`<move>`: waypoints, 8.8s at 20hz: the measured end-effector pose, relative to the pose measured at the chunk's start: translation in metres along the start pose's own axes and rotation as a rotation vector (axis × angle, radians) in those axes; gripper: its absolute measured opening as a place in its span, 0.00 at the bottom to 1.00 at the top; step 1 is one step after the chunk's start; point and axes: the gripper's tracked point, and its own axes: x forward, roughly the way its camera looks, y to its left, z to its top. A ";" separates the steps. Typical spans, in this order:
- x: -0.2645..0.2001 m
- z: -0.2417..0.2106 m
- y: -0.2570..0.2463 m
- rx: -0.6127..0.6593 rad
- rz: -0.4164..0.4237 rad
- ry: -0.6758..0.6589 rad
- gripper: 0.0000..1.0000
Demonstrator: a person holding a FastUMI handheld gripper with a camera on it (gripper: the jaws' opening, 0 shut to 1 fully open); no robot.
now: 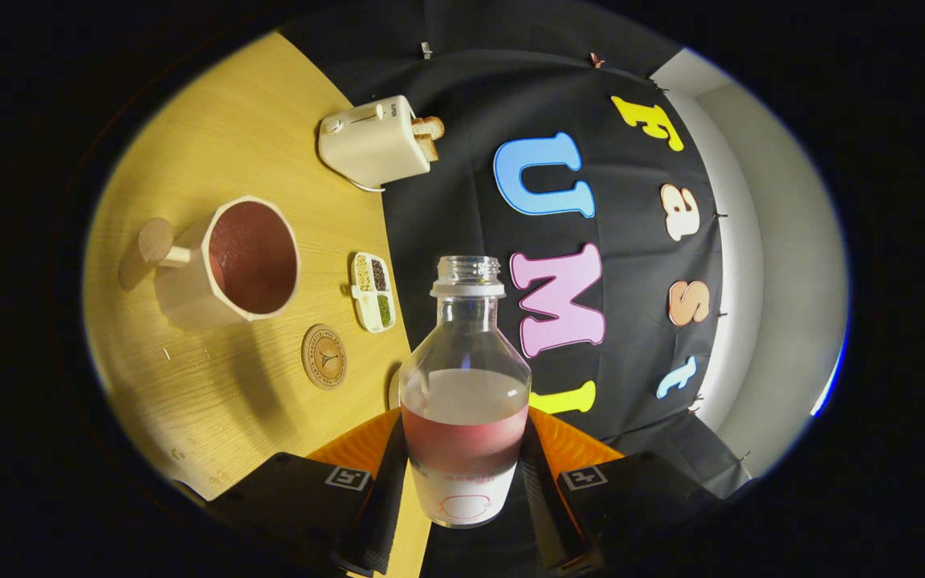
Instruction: Take the bottle from table, then pour the juice into the cup, finally place the bottle on the coaster
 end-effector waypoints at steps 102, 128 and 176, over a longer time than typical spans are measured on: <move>0.020 0.078 0.025 -1.048 -0.149 -0.575 0.70; 0.023 0.028 0.030 -0.477 0.108 -0.318 0.71; 0.170 0.006 0.063 1.362 0.147 -0.096 0.73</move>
